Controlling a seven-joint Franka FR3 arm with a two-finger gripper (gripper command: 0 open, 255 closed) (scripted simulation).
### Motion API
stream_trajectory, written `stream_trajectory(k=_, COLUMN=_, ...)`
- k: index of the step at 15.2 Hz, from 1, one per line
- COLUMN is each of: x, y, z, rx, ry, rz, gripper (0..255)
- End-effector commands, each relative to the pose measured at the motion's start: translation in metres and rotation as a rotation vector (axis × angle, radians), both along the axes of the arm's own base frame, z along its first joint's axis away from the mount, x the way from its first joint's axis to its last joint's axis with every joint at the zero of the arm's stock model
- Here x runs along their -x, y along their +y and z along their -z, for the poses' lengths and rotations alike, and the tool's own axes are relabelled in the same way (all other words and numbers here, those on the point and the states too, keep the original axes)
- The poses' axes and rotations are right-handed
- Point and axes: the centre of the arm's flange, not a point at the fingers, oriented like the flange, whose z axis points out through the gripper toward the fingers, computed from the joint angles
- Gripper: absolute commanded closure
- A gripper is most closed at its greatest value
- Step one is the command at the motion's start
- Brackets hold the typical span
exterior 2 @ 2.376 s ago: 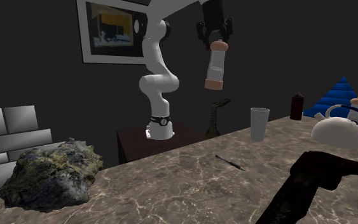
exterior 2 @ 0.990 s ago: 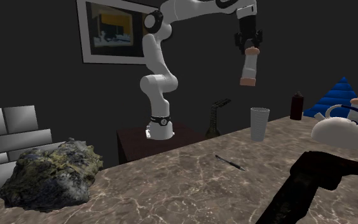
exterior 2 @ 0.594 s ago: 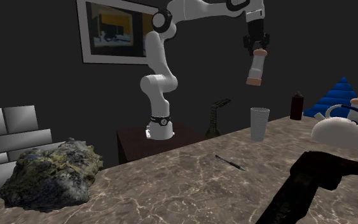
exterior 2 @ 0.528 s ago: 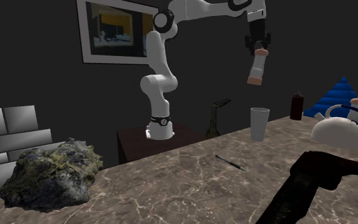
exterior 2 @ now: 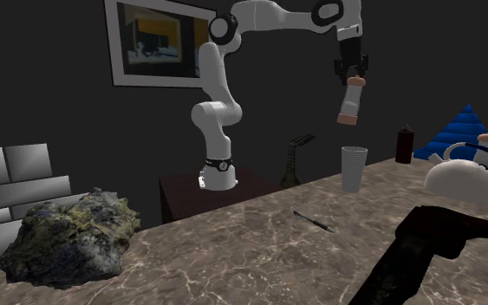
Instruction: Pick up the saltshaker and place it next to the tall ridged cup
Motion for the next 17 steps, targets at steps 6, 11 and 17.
stream_trajectory(k=6, x=0.001, y=0.001, z=0.039, rx=0.0, ry=-0.001, rz=0.0, gripper=255)
stream_trajectory(k=11, x=0.001, y=0.001, z=0.065, rx=0.0, ry=-0.001, rz=0.0, gripper=255)
stream_trajectory(k=17, x=0.001, y=0.001, z=0.097, rx=0.0, ry=-0.001, rz=0.0, gripper=255)
